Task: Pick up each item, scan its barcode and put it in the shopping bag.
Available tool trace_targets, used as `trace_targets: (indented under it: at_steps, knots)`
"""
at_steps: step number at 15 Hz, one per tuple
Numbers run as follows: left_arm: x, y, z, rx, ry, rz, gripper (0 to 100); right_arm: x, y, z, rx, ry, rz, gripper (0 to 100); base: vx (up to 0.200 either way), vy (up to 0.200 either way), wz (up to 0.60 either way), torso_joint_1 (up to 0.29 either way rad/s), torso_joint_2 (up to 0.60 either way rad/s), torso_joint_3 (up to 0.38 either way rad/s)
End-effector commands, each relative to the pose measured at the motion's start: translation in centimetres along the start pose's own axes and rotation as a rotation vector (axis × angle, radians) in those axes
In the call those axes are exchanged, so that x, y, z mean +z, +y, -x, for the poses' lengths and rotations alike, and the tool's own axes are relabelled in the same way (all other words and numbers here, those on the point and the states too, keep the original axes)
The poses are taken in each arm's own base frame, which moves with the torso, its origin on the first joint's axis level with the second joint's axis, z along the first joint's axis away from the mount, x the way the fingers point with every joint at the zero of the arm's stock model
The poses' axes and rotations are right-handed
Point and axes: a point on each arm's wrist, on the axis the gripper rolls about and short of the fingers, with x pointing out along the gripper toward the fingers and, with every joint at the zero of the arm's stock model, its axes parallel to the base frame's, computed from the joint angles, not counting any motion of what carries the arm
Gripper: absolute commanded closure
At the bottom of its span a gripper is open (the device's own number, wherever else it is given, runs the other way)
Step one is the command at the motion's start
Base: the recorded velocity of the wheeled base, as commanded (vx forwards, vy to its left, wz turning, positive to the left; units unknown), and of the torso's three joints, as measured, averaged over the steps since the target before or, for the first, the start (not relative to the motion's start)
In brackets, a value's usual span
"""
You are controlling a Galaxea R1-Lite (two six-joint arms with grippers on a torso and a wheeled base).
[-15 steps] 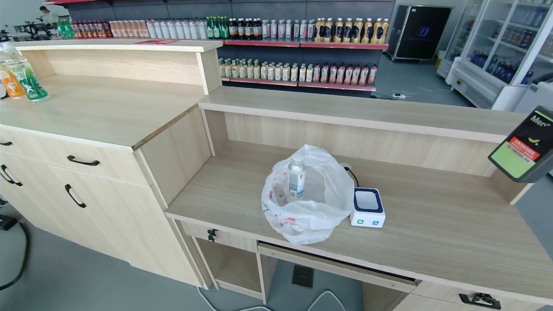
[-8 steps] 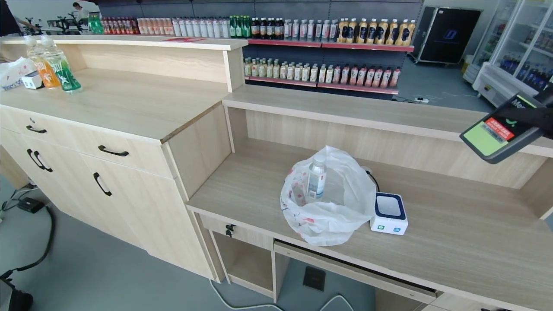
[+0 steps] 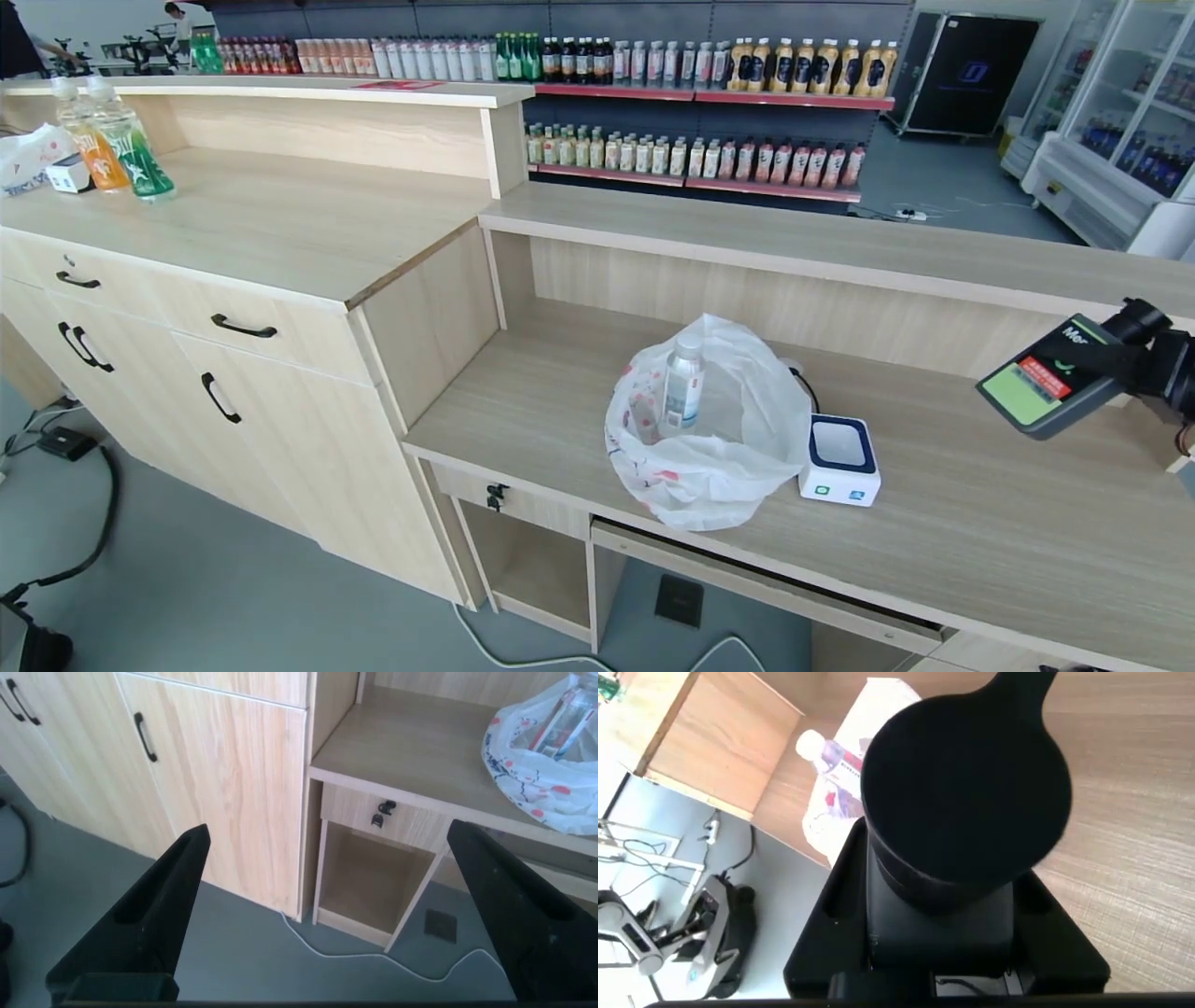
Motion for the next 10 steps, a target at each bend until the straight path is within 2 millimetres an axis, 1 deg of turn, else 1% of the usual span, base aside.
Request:
trace_targets:
  at_steps: [1,7,8,10]
  knots:
    - [0.0,0.0,0.0,0.0,0.0,0.0,0,-1.5,-1.5,-0.9,-0.013,0.039,-0.047,100,0.0,0.0,0.0,0.0,0.0,0.0]
    - [0.0,0.0,0.0,0.0,0.0,0.0,0,-2.9,-3.5,-2.4,-0.016,0.063,-0.074,100,0.0,0.0,0.0,0.0,0.0,0.0]
    - [0.0,0.0,0.0,0.002,0.0,0.0,0,-3.0,-3.6,-2.5,-0.014,0.063,-0.072,100,0.0,0.0,0.0,0.0,0.0,0.0]
    - [0.0,0.0,0.0,0.0,0.0,0.0,0,-3.1,-4.5,-3.0,-0.012,0.055,-0.06,100,0.0,0.0,0.0,0.0,0.0,0.0]
